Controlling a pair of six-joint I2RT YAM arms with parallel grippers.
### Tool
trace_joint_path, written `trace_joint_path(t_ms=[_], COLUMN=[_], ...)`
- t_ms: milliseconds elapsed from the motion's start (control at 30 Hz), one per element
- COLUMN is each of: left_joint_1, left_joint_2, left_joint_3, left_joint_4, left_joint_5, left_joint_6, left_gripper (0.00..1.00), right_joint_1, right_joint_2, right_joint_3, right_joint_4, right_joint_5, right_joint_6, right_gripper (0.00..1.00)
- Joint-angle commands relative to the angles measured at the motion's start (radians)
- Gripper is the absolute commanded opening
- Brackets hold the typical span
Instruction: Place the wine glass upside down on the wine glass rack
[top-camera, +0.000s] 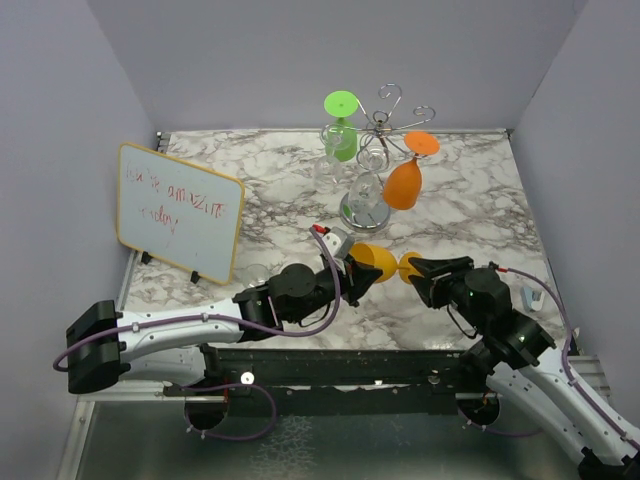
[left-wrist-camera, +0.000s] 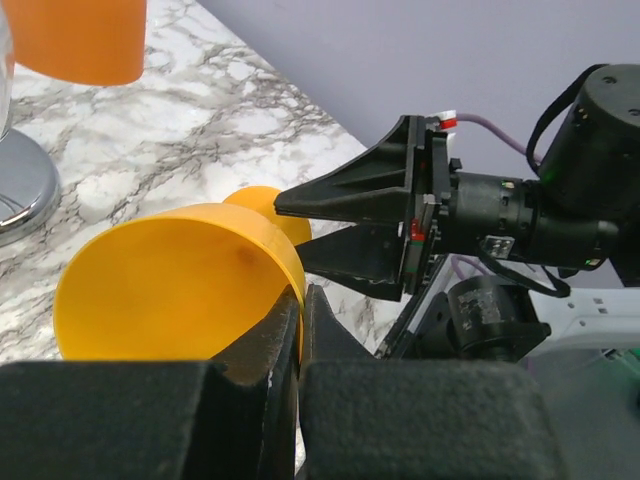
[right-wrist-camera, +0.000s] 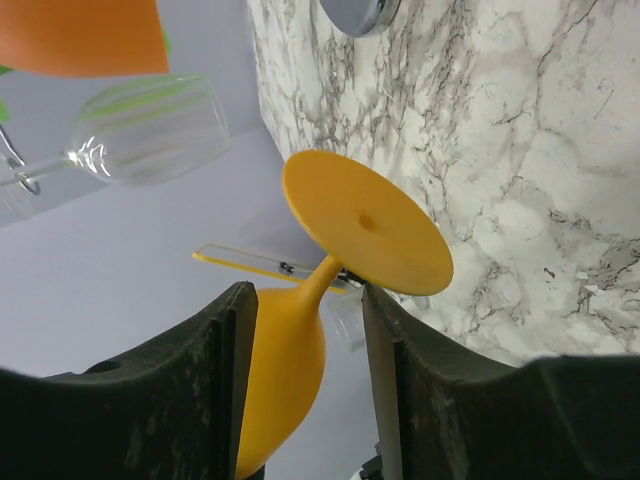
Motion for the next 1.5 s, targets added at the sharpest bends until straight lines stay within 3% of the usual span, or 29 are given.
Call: trace_joint_path(t_ms=[0, 667, 1067, 1100, 1167, 1400, 1467], left_joint_1=[-0.017, -0.050, -0.054, -0.054, -0.054, -0.054, -0.054], left_joint_2=[0.011, 0.046, 0.040, 0.037, 0.030, -0.042, -0.069], left_joint_3=[-0.007, -0.013, -0.026, -0.030, -0.037, -0.059, -0.040], left_joint_4=[0.092, 0.139, 0.139, 0.139, 0.139, 0.122, 0.098], left_joint_5=[0.009, 0.008, 0.012, 0.008, -0.015, -0.025, 0.004], left_joint_6=[0.025, 0.083, 0.082, 0.073, 0.050, -0.072, -0.125], left_gripper=[0.00, 0.00, 0.01, 0.07, 0.28, 0.70, 0.76], right_joint_1=[0.000, -0.001, -0.001, 0.000, -0.001, -0.001, -0.001], right_joint_2=[-0.006, 0.068, 0.108, 0.104, 0.096, 0.057, 0.041], right_joint_3=[-0.003, -0.018, -0.051, -0.051, -0.052, -0.063, -0.079], right_joint_4=[0.000, 0.098, 0.194, 0.196, 0.206, 0.213, 0.244], right_joint_5=[0.069, 0.027, 0.010, 0.014, 0.033, 0.118, 0.138], right_joint_6=[0.061, 0.107, 0.112, 0.104, 0.081, -0.089, -0.170], right_gripper=[0.51, 0.45, 0.01, 0.01, 0.01, 0.01, 0.01])
